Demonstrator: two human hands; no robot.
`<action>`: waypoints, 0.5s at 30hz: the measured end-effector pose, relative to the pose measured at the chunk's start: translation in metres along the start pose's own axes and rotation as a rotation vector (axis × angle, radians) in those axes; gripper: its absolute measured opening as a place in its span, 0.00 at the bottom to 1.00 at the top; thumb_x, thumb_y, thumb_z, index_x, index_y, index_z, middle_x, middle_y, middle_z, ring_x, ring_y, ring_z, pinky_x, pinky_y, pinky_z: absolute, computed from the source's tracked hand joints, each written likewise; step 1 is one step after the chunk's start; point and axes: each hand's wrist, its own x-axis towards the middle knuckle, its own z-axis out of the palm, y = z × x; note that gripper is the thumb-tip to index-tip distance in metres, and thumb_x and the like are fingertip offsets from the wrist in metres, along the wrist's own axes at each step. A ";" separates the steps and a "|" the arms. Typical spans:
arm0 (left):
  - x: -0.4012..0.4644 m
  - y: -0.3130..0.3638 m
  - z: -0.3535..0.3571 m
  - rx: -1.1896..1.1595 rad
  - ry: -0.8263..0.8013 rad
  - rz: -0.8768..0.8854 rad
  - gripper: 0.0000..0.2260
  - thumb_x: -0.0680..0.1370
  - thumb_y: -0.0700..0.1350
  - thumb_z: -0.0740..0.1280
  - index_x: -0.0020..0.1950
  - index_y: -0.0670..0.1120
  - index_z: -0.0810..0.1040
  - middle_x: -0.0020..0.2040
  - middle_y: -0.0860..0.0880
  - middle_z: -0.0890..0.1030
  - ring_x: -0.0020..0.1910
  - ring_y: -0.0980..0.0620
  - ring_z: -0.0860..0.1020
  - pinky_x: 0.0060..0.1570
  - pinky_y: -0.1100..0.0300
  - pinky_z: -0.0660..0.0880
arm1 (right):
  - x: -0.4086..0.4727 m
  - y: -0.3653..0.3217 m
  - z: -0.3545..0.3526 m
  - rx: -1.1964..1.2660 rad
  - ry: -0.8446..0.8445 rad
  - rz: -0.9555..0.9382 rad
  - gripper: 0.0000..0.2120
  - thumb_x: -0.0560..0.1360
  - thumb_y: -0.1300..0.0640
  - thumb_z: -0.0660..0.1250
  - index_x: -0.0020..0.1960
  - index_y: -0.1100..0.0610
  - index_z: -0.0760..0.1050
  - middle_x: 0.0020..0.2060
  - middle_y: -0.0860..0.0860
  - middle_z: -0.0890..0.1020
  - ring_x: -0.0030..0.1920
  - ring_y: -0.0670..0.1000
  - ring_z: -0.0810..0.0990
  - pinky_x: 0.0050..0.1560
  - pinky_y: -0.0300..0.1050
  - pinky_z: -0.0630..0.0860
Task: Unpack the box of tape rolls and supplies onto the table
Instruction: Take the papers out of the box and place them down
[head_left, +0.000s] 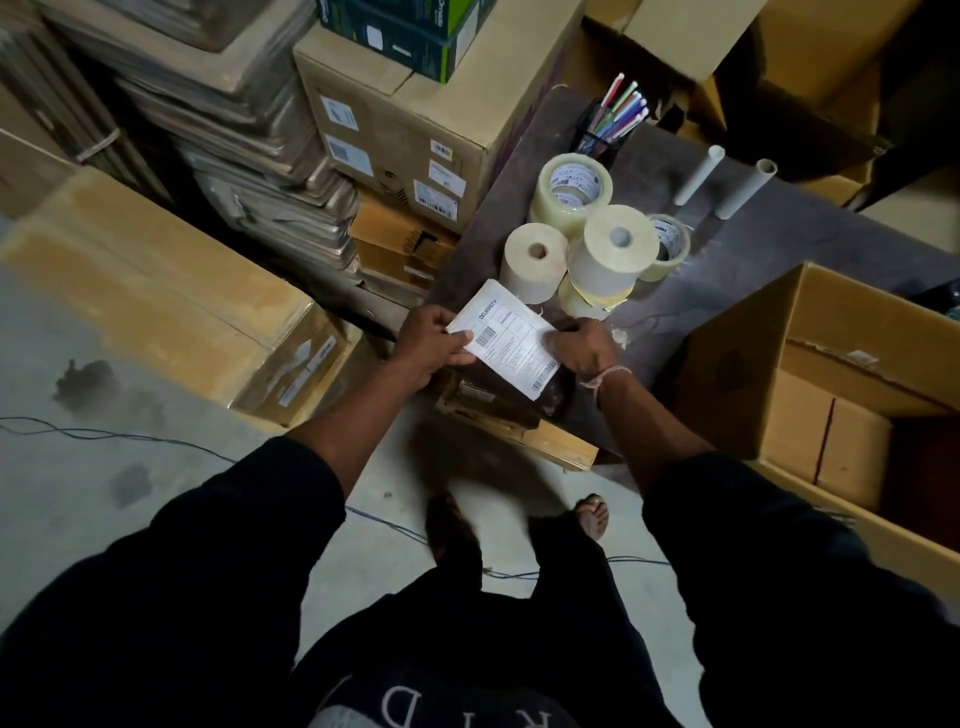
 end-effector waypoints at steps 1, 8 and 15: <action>0.001 -0.001 0.002 0.008 0.028 -0.008 0.12 0.75 0.34 0.74 0.54 0.40 0.74 0.58 0.39 0.81 0.50 0.44 0.85 0.40 0.56 0.84 | 0.004 0.004 0.003 0.043 0.036 0.027 0.15 0.70 0.60 0.71 0.56 0.61 0.80 0.53 0.57 0.85 0.52 0.57 0.83 0.57 0.54 0.81; 0.009 -0.007 0.009 0.419 0.125 0.063 0.12 0.74 0.41 0.76 0.50 0.41 0.76 0.55 0.42 0.84 0.39 0.46 0.86 0.39 0.50 0.85 | 0.054 0.036 0.031 0.149 0.184 0.033 0.11 0.60 0.63 0.73 0.38 0.50 0.78 0.41 0.51 0.85 0.44 0.57 0.85 0.44 0.58 0.84; 0.007 0.004 0.004 0.914 0.158 0.214 0.22 0.75 0.60 0.71 0.55 0.43 0.78 0.55 0.42 0.82 0.54 0.42 0.81 0.45 0.53 0.74 | 0.037 0.030 0.029 0.097 0.284 -0.031 0.11 0.63 0.60 0.73 0.41 0.47 0.77 0.43 0.51 0.85 0.43 0.54 0.85 0.46 0.53 0.85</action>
